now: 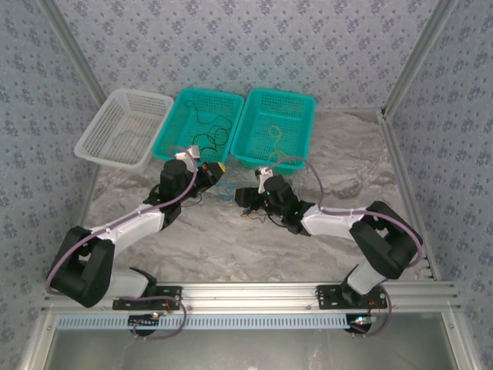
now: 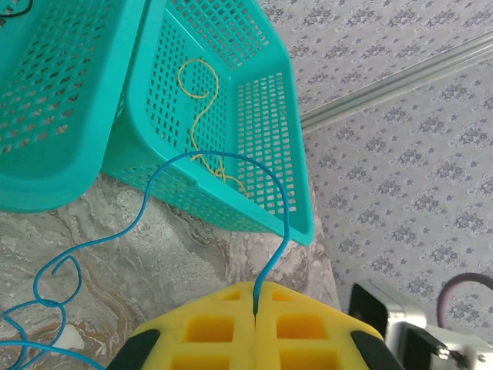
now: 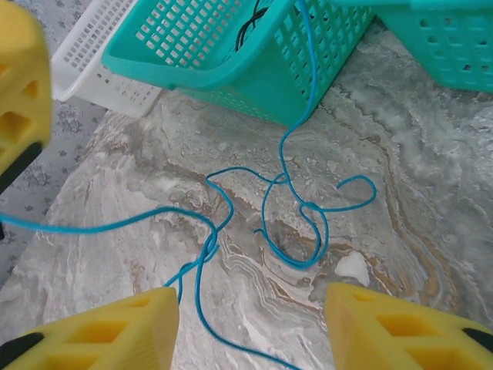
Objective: Untangle the cables
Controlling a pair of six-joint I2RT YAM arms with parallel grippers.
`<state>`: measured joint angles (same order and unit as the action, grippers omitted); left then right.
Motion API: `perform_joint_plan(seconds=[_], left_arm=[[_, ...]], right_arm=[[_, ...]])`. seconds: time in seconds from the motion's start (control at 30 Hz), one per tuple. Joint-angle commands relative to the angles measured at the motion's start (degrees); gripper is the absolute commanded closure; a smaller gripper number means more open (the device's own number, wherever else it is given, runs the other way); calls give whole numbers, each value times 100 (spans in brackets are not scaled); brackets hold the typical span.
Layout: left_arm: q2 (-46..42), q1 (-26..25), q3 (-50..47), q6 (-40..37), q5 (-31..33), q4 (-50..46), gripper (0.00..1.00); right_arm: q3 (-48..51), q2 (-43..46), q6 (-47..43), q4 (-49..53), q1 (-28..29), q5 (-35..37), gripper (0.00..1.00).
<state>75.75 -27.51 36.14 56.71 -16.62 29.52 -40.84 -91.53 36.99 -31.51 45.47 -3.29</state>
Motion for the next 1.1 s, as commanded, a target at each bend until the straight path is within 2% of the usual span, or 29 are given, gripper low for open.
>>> perform_joint_plan(seconds=[0.0, 0.27, 0.47, 0.7, 1.07], left_arm=[[-155, -44, 165, 64, 54, 18, 100], [-214, -66, 165, 182, 55, 99, 100], [-358, -79, 153, 192, 73, 74, 100], [-638, -66, 215, -201, 258, -167, 100], [-916, 181, 641, -740, 156, -633, 100]], right_arm=[[-390, -273, 162, -588, 38, -150, 47], [-1098, -1214, 391, -675, 268, 318, 46], [-1487, -1610, 336, -566, 328, 922, 51], [-1751, -1810, 150, -142, 335, 903, 71], [-1771, -1922, 186, 485, 358, 804, 83]])
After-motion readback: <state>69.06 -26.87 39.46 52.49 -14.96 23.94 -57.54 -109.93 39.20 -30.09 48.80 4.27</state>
